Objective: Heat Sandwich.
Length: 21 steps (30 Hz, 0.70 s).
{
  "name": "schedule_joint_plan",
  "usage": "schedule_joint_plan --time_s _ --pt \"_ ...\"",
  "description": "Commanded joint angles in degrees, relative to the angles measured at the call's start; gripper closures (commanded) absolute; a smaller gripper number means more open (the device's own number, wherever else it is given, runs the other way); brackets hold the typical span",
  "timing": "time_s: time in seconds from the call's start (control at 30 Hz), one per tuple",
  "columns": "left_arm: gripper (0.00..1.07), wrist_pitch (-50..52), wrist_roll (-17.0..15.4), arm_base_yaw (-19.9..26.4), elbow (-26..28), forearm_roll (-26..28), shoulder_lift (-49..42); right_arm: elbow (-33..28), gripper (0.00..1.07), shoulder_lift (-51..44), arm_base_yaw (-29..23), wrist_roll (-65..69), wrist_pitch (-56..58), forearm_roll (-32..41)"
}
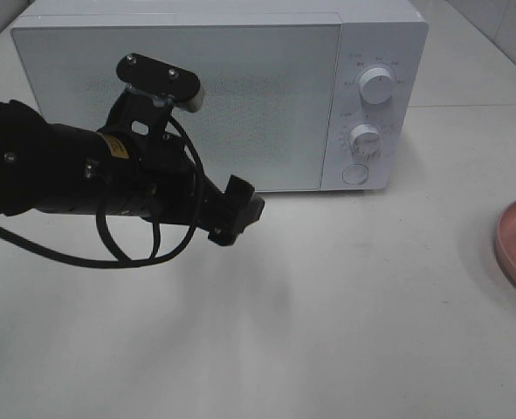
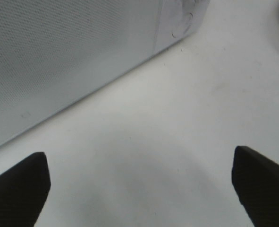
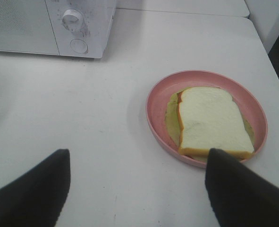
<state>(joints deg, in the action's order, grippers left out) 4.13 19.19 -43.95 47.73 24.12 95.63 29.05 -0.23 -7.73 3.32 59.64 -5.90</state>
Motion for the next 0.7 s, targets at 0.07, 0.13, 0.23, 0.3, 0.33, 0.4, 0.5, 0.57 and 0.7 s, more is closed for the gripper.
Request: schedule_joint_plan --time_s 0.07,0.13,0.23,0.3,0.33,0.4,0.5,0.57,0.7 --pt "0.05 -10.5 -0.2 0.3 -0.2 -3.6 -1.0 -0.1 0.31 -1.5 0.2 -0.2 -0.3 -0.1" --pt "0.05 -12.5 -0.4 0.9 -0.2 -3.6 -1.3 -0.1 0.31 -1.5 0.2 -0.2 -0.3 -0.1" --pt "0.05 -18.2 -0.6 3.3 -0.2 -3.6 -2.9 -0.1 0.31 -1.5 0.2 -0.2 -0.3 -0.1" --pt "0.05 -22.0 -0.6 6.0 -0.2 -3.6 -4.1 -0.1 0.31 -1.5 0.2 -0.2 -0.3 -0.1" --pt "0.05 -23.3 -0.6 7.2 -0.2 -3.6 -4.8 -0.1 0.31 -1.5 0.2 -0.2 -0.3 -0.1" --pt "0.05 -26.5 -0.6 10.4 -0.2 -3.6 -6.3 -0.1 0.31 -1.5 0.2 -0.2 -0.3 -0.1" --pt "0.05 -31.6 -0.6 16.1 -0.2 -3.6 -9.4 -0.1 0.31 -1.5 0.2 -0.2 -0.3 -0.1" --pt "0.05 -33.1 -0.6 17.6 -0.2 -3.6 -10.0 -0.1 0.31 -1.5 0.2 -0.2 -0.3 -0.1" --pt "0.05 -39.6 -0.6 24.2 -0.2 -3.6 -13.5 -0.1 0.31 -1.5 0.2 -0.2 -0.3 -0.1"
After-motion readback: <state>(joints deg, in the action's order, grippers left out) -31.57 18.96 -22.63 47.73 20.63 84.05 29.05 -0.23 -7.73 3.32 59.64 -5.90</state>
